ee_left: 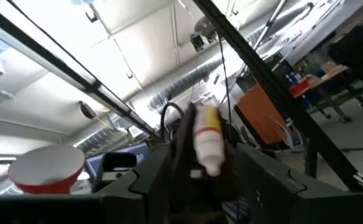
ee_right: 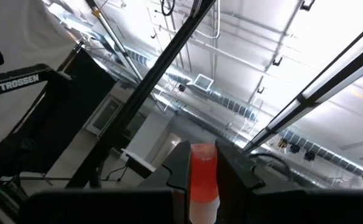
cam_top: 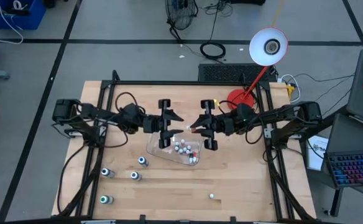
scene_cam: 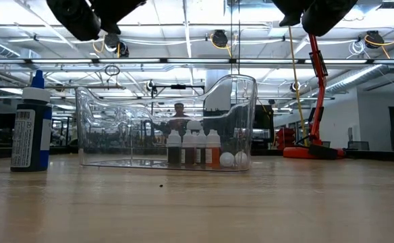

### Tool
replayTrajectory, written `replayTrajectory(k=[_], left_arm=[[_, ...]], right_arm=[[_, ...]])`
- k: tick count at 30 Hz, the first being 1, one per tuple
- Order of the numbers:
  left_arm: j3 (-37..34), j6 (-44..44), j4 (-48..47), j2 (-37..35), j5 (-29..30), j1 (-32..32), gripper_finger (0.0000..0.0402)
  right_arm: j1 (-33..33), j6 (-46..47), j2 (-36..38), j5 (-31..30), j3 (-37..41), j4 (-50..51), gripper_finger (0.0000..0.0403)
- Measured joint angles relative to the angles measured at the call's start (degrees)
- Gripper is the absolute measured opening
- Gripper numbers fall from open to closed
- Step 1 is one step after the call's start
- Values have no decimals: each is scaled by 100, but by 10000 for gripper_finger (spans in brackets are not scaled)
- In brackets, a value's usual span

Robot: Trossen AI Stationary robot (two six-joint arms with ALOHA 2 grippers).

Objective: Pick & Place food coloring
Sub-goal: Put the small orange food coloring bottle into the transparent bin

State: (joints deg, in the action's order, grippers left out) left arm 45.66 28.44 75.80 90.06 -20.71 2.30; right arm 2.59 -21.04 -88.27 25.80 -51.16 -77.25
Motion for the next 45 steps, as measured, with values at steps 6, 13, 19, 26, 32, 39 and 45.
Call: replayTrajectory(k=[6,13,19,26,32,39,45], left_arm=[[232,-466,-758,8,-203,119,182],[472,-591,-1278,4,-330,92,182],[478,-582,-1257,4,-326,94,182],[478,-566,-1156,4,-371,84,182],[478,-567,-1149,4,-479,54,182],[638,-619,-1402,4,-464,55,181],[693,-648,-1549,4,-347,55,154]], right_arm=[[70,275,0,157,2,79,37],[85,376,0,304,4,79,37],[85,352,0,304,4,79,37],[85,407,0,304,4,154,37],[85,396,2,304,5,240,37],[85,391,2,304,7,233,37],[87,396,2,306,7,205,37]])
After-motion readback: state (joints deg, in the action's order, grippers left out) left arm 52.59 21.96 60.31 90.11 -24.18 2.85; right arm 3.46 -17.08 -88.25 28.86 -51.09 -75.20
